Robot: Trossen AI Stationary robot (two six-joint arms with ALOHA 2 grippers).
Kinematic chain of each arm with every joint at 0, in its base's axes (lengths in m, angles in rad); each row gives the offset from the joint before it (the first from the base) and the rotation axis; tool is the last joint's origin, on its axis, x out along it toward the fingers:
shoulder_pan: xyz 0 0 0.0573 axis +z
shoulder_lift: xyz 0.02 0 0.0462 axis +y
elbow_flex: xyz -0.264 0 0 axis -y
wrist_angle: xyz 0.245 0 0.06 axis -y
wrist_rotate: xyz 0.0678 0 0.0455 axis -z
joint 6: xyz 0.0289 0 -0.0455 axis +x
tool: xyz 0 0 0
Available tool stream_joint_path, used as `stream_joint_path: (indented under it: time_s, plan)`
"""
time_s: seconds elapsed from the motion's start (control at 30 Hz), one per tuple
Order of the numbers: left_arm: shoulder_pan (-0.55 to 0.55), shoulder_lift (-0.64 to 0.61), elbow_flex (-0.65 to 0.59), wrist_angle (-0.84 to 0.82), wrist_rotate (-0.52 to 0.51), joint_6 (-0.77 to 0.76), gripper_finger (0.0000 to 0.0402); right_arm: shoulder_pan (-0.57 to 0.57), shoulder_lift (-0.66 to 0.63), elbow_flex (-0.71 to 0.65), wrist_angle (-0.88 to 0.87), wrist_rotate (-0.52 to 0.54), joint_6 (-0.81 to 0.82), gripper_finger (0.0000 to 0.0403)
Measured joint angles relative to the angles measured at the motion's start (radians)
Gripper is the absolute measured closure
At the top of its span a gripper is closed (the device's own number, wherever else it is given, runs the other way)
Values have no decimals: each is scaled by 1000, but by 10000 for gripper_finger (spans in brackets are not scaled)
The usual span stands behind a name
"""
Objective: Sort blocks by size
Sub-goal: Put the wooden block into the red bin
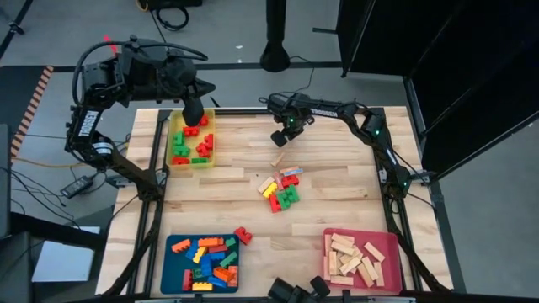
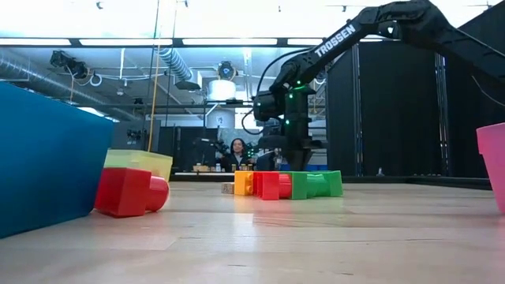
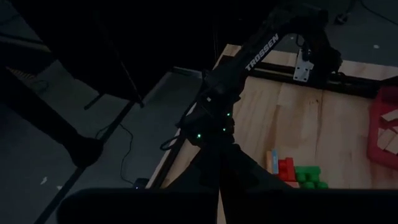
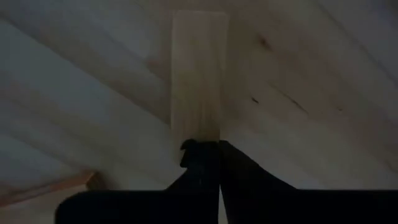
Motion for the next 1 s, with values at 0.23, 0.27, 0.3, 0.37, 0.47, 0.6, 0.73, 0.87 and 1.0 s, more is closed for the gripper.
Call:
stream_joint_path:
  time_s: [0.23, 0.27, 0.3, 0.37, 0.47, 0.6, 0.73, 0.87, 1.0]
  plan:
    - [0, 0, 0, -12, 0, 0, 399, 5, 1, 0, -90, -31, 7, 361]
    - [0, 0, 0, -17, 0, 0, 399, 8, 2, 0, -114, -33, 7, 367]
    - [0, 0, 0, -20, 0, 0, 399, 13, 2, -1, -137, -35, 11, 374]
    - [0, 0, 0, -21, 0, 0, 400, 24, 3, -2, -181, -36, 25, 391]
    - [0, 0, 0, -24, 0, 0, 399, 46, -3, -3, -214, -36, 15, 390]
    - [0, 0, 0, -23, 0, 0, 399, 73, -50, -4, -216, -18, 3, 356]
    - [0, 0, 0, -27, 0, 0, 399, 85, -109, -4, -196, 72, -58, 325]
    - [0, 0, 0, -44, 0, 18, 399, 79, -140, -3, -177, 102, -178, 278]
    - [0, 0, 0, -52, 0, 23, 399, 56, -134, -3, -137, 75, -301, 205]
